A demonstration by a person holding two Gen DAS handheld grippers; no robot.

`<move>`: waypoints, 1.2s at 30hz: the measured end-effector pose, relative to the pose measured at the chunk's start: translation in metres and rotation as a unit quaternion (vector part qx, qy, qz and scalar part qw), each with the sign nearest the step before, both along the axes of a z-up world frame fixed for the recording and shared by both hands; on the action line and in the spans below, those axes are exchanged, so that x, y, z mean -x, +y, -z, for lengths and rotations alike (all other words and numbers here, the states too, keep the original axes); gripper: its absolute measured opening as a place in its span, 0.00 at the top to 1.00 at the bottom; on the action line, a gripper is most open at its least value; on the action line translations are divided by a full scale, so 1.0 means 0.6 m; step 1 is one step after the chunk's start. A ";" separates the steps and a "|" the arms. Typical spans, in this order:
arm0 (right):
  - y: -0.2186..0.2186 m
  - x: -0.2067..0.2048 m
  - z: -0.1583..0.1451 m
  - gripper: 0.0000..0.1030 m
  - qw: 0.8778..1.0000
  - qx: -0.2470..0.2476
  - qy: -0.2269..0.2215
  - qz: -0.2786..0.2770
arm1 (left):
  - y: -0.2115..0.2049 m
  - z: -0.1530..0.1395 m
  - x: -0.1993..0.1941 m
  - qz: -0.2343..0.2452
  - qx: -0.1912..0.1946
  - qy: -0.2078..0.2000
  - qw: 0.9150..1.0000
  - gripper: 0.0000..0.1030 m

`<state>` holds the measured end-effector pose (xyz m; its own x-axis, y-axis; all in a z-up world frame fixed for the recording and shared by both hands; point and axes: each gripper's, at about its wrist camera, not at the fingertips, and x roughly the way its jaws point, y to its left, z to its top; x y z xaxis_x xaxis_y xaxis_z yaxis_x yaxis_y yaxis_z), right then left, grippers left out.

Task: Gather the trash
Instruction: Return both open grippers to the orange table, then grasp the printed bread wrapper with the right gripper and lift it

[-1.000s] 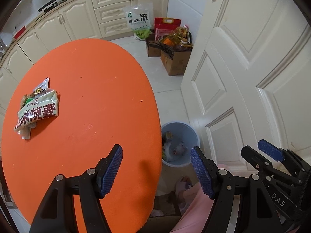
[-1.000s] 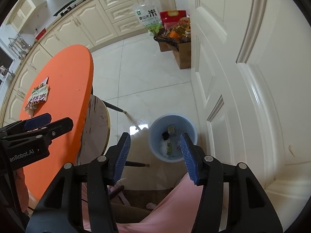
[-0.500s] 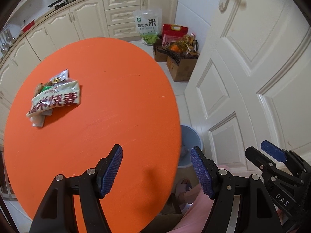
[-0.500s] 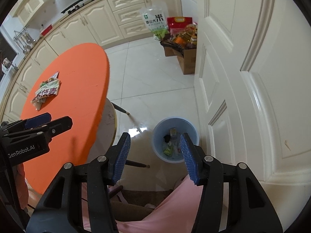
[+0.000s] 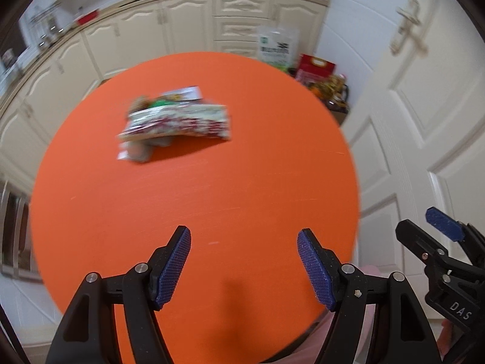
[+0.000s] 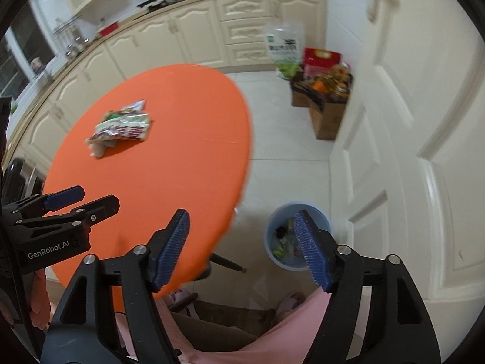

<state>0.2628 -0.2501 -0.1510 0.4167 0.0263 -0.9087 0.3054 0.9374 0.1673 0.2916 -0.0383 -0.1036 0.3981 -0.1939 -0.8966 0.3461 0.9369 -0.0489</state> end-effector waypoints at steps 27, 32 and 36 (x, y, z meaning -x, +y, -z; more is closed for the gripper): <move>0.307 -0.321 0.121 0.33 0.966 0.134 0.035 -0.219 | 0.283 0.052 -0.154 -0.161 0.011 0.055 0.985 0.26; 0.321 -0.360 0.150 0.45 0.960 0.160 0.029 -0.230 | 0.277 0.064 -0.191 -0.150 0.005 0.064 0.987 0.26; 0.311 -0.375 0.146 0.63 0.965 0.145 0.020 -0.219 | 0.270 0.070 -0.213 -0.144 0.004 0.069 0.987 0.26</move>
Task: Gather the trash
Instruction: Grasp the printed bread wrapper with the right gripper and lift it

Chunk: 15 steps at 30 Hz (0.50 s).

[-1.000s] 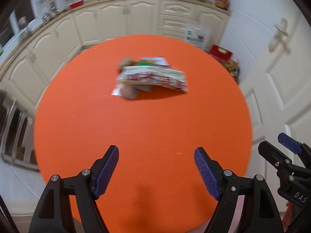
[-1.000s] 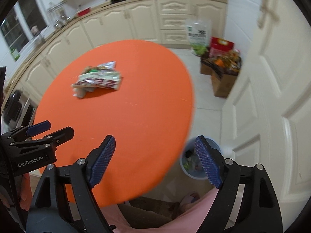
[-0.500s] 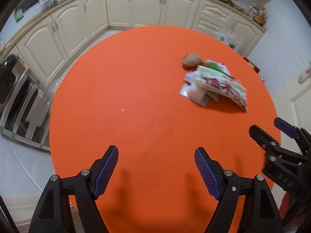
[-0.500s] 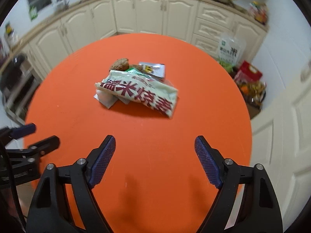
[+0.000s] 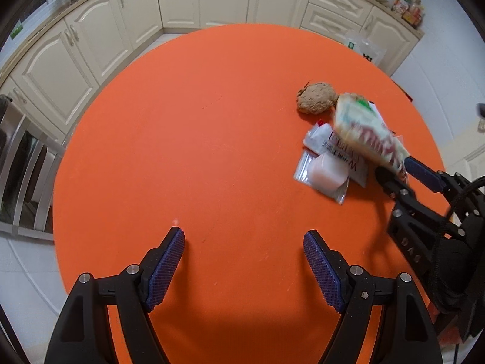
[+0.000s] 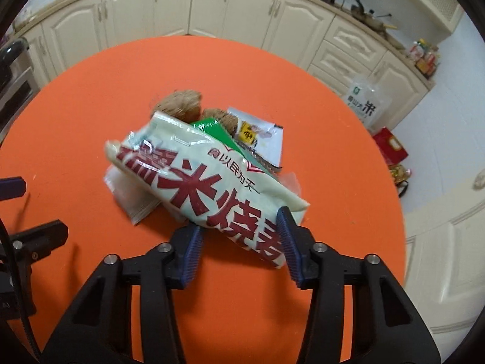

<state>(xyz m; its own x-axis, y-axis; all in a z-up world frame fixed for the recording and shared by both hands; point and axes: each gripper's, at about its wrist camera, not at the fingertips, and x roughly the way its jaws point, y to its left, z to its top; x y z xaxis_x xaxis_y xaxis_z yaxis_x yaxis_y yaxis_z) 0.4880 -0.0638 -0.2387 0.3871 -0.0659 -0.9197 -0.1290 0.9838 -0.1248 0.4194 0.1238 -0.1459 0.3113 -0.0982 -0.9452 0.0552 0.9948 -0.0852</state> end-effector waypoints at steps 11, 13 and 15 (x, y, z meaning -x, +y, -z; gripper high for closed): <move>-0.105 0.039 -0.049 0.84 0.992 -0.125 -0.021 0.028 | -0.057 -0.016 -0.038 0.021 0.011 -0.009 1.000 0.26; -0.124 0.047 -0.048 0.86 0.990 -0.139 -0.019 0.033 | -0.071 -0.014 -0.048 0.017 0.015 -0.015 1.000 0.26; -0.141 0.048 -0.043 0.86 0.988 -0.150 -0.016 0.040 | -0.081 -0.008 -0.060 0.015 0.010 -0.017 1.000 0.27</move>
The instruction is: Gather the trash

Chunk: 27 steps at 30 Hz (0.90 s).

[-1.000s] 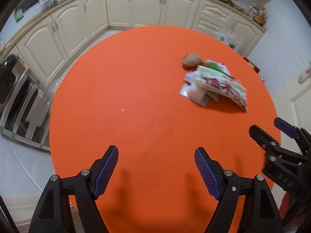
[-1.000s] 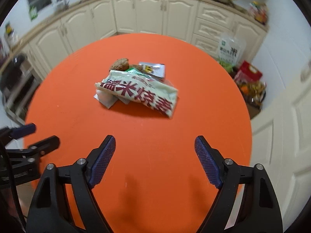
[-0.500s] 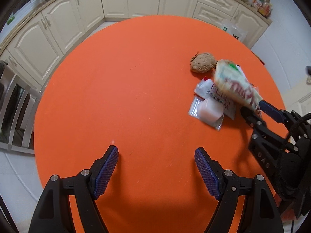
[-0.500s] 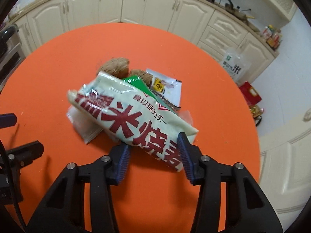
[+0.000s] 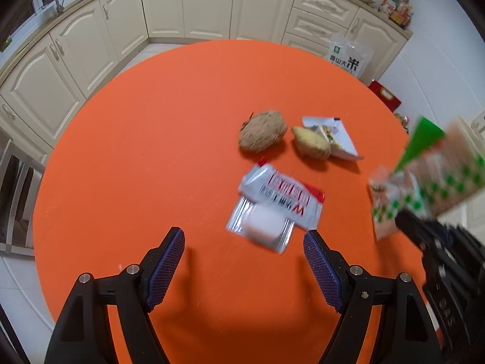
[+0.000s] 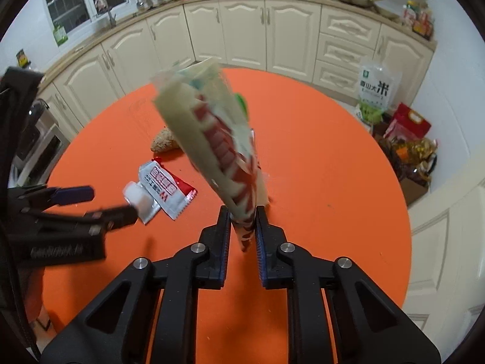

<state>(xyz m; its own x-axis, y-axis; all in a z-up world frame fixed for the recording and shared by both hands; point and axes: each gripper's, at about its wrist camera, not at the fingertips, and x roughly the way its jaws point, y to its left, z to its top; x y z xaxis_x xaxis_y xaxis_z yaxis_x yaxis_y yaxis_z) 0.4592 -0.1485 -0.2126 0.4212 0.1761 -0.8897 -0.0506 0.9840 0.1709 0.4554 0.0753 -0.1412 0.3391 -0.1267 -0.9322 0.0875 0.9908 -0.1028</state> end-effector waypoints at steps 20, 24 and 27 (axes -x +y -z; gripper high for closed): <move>-0.024 0.010 -0.005 0.86 0.999 -0.033 -0.007 0.008 | -0.001 0.016 -0.015 -0.017 0.003 0.000 1.000 0.75; -0.021 0.021 -0.023 0.86 0.999 -0.032 -0.015 0.009 | -0.005 0.002 0.004 -0.011 -0.003 -0.009 1.000 0.75; -0.018 0.032 -0.037 0.87 0.999 -0.028 -0.022 0.006 | -0.008 -0.009 0.021 -0.009 -0.005 -0.021 1.000 0.75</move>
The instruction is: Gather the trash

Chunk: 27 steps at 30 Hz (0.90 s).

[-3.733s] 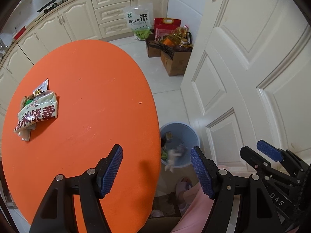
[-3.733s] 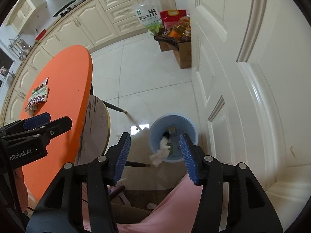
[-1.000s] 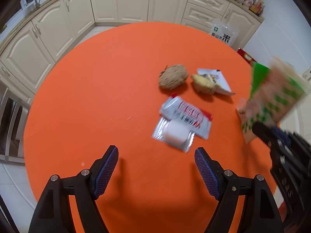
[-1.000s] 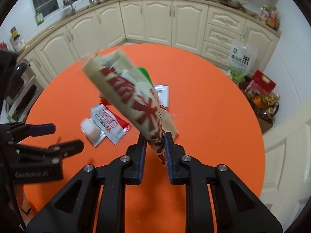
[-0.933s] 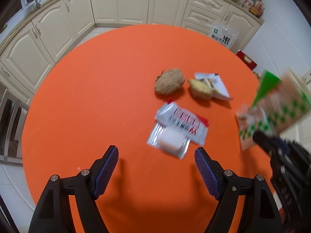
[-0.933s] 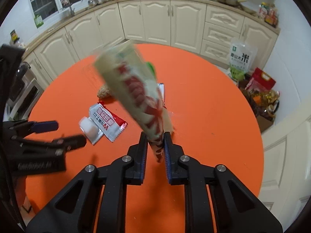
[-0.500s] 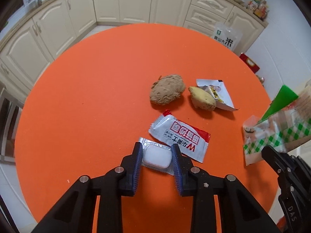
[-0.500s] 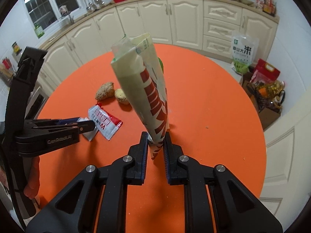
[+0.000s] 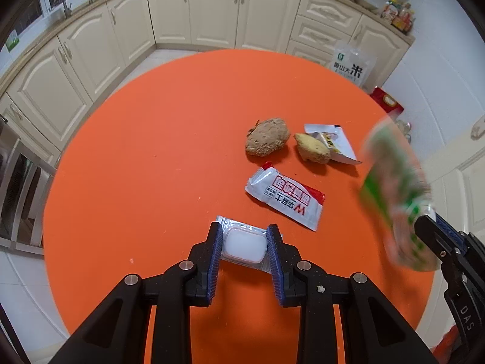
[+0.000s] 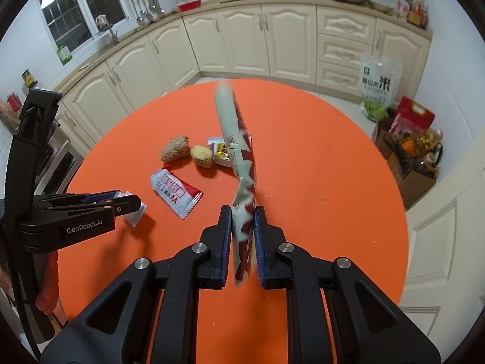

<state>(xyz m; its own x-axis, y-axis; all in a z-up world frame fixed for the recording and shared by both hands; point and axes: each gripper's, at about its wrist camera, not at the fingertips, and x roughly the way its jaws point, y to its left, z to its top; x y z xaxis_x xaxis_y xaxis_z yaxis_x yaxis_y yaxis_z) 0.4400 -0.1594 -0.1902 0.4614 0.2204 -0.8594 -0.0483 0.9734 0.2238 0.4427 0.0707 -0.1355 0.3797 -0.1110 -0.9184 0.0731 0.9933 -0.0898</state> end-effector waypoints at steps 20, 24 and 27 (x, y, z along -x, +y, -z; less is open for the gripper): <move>-0.021 0.168 -0.133 0.87 0.996 0.027 -0.064 0.049 | -0.046 -0.071 0.159 0.055 0.010 -0.067 0.996 0.76; -0.053 0.217 -0.157 0.87 0.993 0.037 -0.075 0.084 | -0.079 -0.087 0.195 0.085 0.005 -0.085 0.993 0.82; -0.078 0.251 -0.169 0.87 0.990 0.040 -0.078 0.109 | -0.112 -0.091 0.221 0.111 0.003 -0.090 0.990 0.87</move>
<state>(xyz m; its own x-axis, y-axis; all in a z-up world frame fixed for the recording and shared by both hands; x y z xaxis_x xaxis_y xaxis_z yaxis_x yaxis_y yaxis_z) 0.2895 -0.2063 -0.0888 0.6184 0.0344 -0.7851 0.1376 0.9789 0.1512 0.3102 0.0037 -0.0810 0.5035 -0.2150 -0.8368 0.3052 0.9504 -0.0605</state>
